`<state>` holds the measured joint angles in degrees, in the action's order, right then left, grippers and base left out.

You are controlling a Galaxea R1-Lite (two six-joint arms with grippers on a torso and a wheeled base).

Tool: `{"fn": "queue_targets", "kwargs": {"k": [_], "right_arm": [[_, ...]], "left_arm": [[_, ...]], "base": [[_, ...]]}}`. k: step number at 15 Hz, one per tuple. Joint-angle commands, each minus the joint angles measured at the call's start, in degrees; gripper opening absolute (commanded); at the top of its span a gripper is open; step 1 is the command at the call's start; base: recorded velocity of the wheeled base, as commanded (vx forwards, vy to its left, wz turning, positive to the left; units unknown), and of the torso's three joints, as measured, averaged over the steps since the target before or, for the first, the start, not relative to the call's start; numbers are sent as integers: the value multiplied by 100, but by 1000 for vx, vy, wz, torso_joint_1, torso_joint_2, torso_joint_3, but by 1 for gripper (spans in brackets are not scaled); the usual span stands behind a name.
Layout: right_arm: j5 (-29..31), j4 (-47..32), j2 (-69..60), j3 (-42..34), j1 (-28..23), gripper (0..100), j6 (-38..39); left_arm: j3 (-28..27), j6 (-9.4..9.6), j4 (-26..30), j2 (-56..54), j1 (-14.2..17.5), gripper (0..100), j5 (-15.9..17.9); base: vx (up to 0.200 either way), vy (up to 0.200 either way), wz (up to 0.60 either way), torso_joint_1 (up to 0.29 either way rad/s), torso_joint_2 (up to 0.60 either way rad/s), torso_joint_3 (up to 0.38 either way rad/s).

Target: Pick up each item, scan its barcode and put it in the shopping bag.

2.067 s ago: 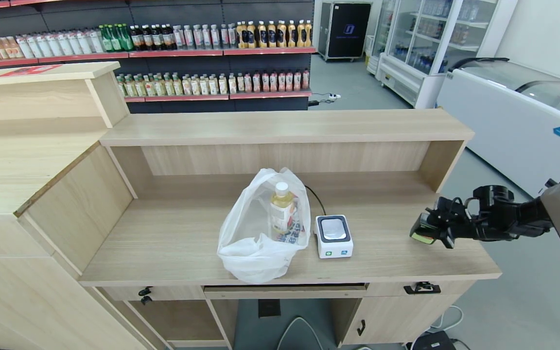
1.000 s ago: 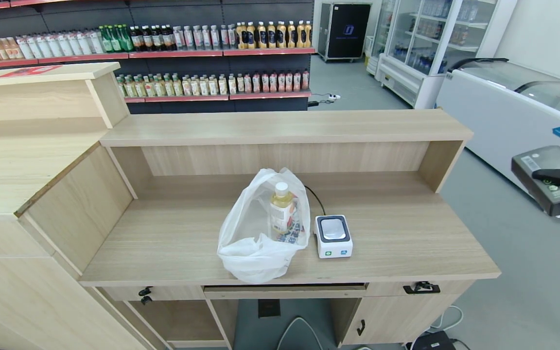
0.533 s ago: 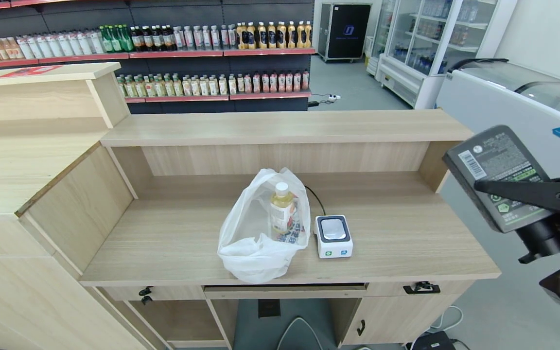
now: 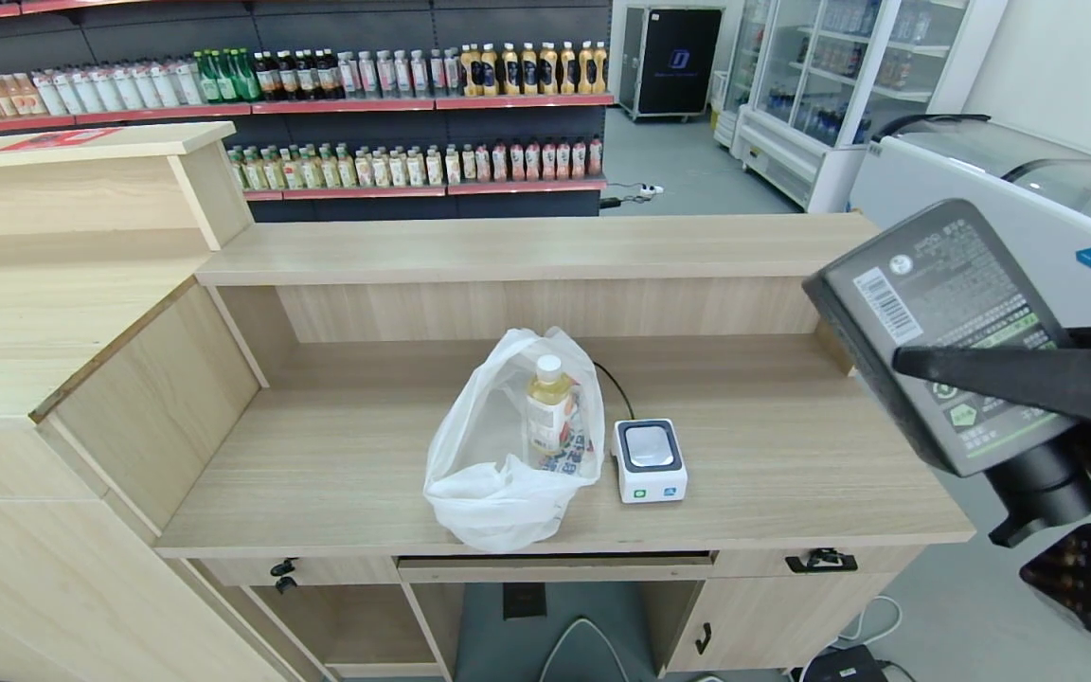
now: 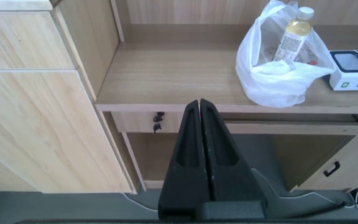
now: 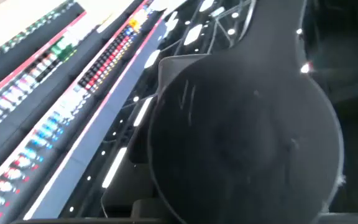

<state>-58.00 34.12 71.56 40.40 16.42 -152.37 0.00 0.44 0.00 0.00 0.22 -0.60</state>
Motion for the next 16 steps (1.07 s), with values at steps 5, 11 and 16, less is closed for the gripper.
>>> {"fn": "queue_targets", "kwargs": {"k": [5,11,16], "right_arm": [[632,16,42,100,1399,0,234],[1467,-20,-459,-76,2111,0,225],[1564,-274,-1030,-208,2111,0,155]], "left_arm": [[0,0,0,0,4,0,-2],[0,0,0,0,4,0,-2],[0,0,0,0,4,0,-2]], "base": [[0,0,0,0,0,0],[0,0,0,0,0,0],[0,0,0,0,0,0]]}}
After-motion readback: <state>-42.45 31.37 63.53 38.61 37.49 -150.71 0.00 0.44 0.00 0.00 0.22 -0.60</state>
